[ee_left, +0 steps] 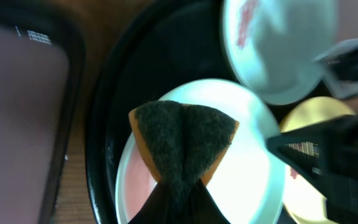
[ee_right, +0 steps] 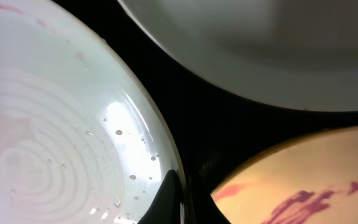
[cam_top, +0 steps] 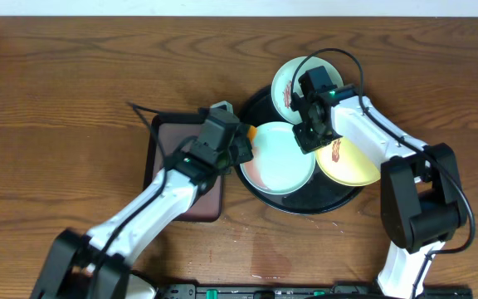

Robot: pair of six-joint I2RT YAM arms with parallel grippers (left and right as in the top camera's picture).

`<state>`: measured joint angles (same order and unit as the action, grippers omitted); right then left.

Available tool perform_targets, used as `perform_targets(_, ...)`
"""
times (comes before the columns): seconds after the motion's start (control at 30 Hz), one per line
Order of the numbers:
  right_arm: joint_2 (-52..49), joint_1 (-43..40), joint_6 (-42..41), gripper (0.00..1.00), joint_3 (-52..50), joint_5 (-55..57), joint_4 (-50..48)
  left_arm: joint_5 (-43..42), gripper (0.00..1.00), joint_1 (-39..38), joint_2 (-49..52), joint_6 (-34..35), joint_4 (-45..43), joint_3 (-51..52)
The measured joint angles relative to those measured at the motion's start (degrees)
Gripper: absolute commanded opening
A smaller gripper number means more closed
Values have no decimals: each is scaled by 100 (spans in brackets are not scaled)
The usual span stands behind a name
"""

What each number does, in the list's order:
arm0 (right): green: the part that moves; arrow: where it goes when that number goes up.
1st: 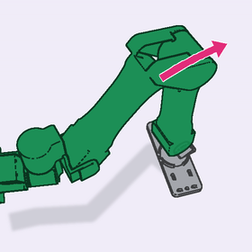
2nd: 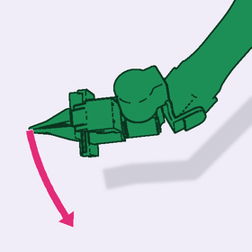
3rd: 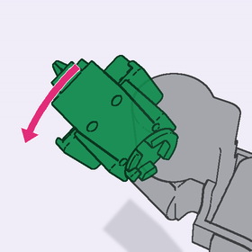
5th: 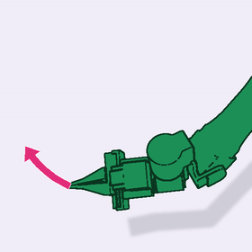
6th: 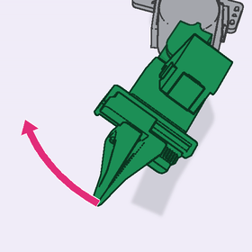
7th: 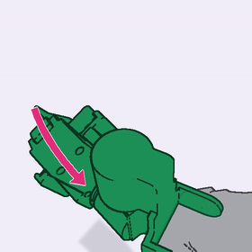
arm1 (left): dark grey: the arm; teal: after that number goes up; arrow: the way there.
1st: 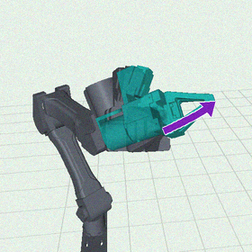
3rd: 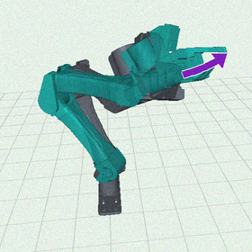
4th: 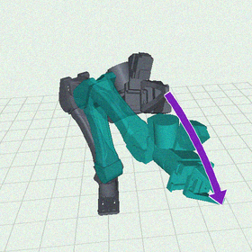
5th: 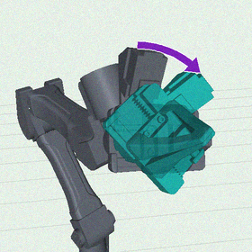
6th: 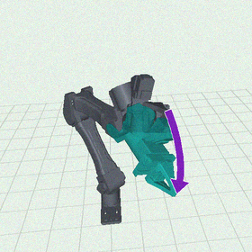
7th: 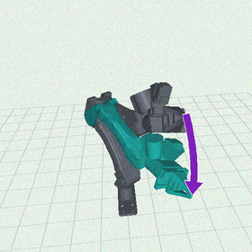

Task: Clean dirty plates on tray and stack at the side
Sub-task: 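Bring the sponge back onto the green plate with the left gripper, then scrub the remaining stain with the sponge while right gripper holds plate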

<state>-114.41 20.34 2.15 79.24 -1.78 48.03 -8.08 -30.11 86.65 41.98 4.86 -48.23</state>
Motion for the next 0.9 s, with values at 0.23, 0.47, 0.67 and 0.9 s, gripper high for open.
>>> perform_targets(0.23, -271, -2, 2, 1, 101, 48, -15, -98, 8, -160, 704, 282, -538, 2)
perform_targets(0.47, -306, -2, 0, 1, 144, 44, 13, 367, 8, -588, 1027, 859, -874, 2)
perform_targets(0.67, -308, -2, 0, 1, 149, 44, 11, 1292, 8, -1043, 1283, 1360, -1172, 2)
perform_targets(0.9, -308, -2, 0, 1, 149, 44, 11, 1908, 8, -1169, 1722, 1821, -1231, 2)
